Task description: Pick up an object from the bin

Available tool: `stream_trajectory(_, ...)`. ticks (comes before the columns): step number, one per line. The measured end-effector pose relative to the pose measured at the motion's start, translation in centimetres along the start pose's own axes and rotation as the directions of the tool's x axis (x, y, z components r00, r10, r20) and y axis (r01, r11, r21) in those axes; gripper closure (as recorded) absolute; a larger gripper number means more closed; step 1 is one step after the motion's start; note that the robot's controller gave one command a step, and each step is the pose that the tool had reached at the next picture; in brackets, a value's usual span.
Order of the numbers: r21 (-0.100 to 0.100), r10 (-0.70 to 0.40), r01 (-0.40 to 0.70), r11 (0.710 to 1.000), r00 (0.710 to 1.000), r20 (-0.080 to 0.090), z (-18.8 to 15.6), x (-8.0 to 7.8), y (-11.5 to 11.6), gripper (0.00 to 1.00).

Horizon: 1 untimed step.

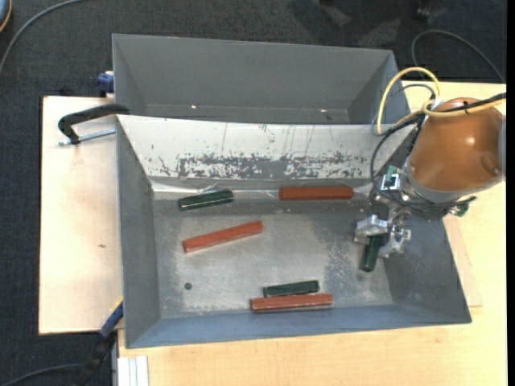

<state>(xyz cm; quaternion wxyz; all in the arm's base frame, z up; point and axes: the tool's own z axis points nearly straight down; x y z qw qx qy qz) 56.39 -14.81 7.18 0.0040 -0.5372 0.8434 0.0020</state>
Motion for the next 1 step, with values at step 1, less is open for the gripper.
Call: stream_trajectory(1, 0.013, -0.038, 0.038, 0.999, 0.999, -0.004, -15.56, -0.28, -1.09, 1.00)
